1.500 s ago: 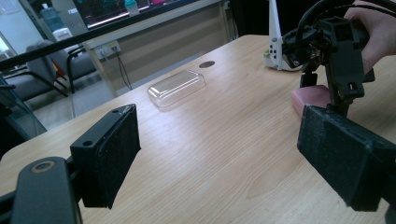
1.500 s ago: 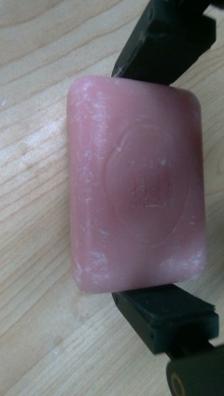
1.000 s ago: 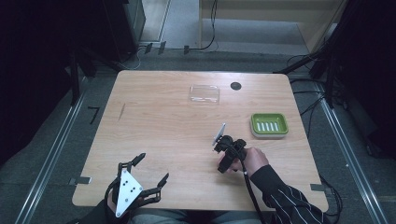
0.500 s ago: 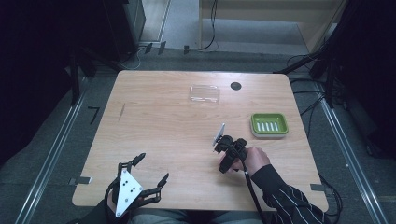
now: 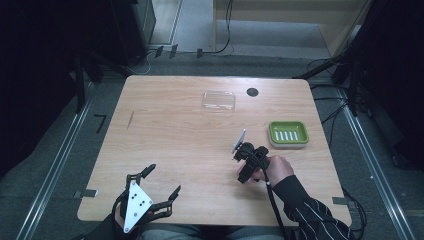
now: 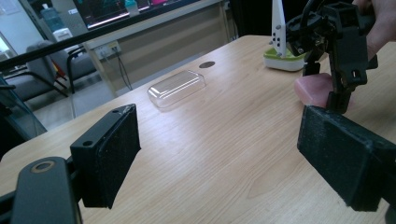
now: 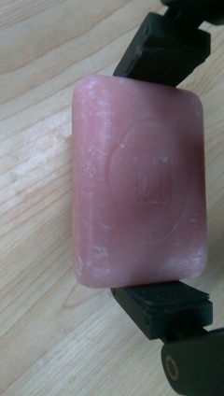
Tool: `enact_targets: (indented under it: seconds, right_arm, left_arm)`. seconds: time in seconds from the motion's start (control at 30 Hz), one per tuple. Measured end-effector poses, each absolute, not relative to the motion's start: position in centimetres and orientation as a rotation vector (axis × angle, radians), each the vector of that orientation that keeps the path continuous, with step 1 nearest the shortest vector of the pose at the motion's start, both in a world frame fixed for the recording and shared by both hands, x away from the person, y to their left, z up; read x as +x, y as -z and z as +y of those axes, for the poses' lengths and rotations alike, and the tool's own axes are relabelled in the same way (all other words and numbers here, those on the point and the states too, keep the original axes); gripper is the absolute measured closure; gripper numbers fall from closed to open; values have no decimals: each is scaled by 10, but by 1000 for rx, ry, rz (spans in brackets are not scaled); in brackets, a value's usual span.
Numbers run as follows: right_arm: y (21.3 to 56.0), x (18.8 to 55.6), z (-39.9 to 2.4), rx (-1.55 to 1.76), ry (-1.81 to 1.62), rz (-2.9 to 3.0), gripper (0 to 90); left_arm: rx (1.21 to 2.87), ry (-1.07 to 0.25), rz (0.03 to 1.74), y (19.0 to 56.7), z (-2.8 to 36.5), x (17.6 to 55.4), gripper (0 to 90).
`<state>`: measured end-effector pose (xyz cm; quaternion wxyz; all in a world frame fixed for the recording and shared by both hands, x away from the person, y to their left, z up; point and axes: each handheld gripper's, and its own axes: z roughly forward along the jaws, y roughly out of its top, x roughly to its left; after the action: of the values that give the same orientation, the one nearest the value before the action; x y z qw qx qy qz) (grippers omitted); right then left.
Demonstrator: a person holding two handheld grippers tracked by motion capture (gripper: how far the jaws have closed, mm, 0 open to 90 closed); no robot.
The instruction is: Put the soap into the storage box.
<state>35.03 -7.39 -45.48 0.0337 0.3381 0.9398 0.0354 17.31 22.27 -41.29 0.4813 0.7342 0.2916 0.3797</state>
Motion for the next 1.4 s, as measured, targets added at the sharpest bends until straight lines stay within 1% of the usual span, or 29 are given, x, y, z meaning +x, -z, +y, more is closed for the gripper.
enact_targets:
  seconds: [0.57,1.4]
  right_arm:
    - [445,356,-94,1113,-117,2859,135]
    - [442,363,-121,1185,-86,2819,136]
  left_arm:
    - [1791,-927,710,413,223,173,136]
    - [1792,-927,709,413,223,173,136]
